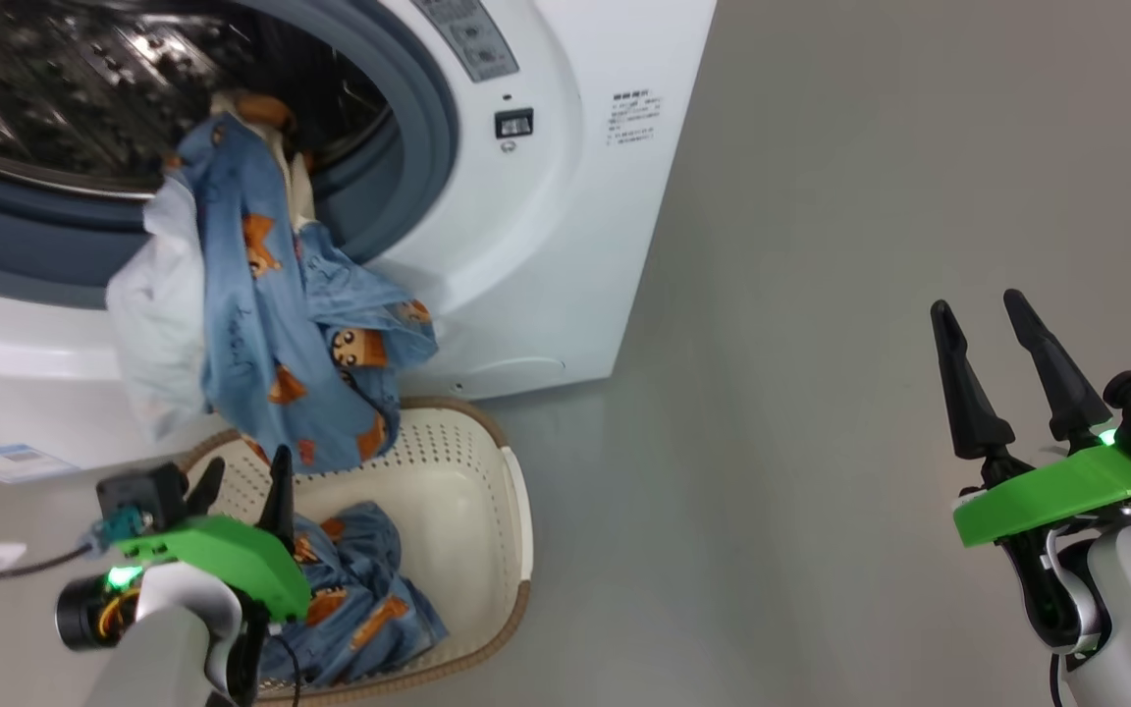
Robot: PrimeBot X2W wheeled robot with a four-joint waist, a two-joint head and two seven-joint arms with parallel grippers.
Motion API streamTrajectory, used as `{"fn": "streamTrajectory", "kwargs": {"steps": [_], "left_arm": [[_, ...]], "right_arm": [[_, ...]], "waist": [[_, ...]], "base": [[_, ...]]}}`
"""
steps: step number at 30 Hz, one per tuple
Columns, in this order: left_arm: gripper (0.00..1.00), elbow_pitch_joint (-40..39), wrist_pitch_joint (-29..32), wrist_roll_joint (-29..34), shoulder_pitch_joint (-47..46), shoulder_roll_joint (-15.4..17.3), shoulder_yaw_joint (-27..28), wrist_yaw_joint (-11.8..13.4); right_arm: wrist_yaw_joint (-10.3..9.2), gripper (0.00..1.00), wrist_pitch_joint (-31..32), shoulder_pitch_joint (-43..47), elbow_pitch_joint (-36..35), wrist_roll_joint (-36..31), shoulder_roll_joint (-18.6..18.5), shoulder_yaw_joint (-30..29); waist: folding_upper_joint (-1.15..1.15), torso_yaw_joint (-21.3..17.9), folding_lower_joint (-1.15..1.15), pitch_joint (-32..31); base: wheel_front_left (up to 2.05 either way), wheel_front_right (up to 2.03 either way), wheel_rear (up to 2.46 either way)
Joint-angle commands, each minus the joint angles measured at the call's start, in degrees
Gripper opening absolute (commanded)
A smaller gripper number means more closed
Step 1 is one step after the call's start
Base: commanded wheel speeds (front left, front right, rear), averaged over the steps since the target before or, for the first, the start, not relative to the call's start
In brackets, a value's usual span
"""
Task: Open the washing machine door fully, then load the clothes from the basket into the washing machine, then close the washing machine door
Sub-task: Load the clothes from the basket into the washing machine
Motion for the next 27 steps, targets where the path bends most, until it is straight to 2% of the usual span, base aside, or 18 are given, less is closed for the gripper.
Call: {"fn": "streamTrajectory", "kwargs": {"steps": [1, 14, 27], "left_arm": [[1.0, 1.4, -0.2, -0.5, -3.3, 2.1, 0.9, -0.6], [1.0, 11.4, 0.1, -1.4, -14.1, 4.0, -0.5, -0.8], [1.0, 15.6, -0.3, -3.1, -22.2, 5.3, -0.3, -0.7]], "right_arm": [[0.26, 1.0, -0.5, -1.2, -1.7, -1.0, -0.7, 0.5], [0.26, 1.0, -0.5, -3.8, -3.0, -1.4, 0.0, 0.1], [0.26, 1.0, -0.5, -5.8, -4.2, -1.6, 1.4, -0.6]], "waist": [[0.0, -1.7, -0.01, 3.2], [0.0, -4.0, -0.01, 10.5], [0.0, -6.0, -0.01, 16.6]], "base": [[0.0, 0.0, 0.0], [0.0, 0.0, 0.0], [0.0, 0.0, 0.0]]}}
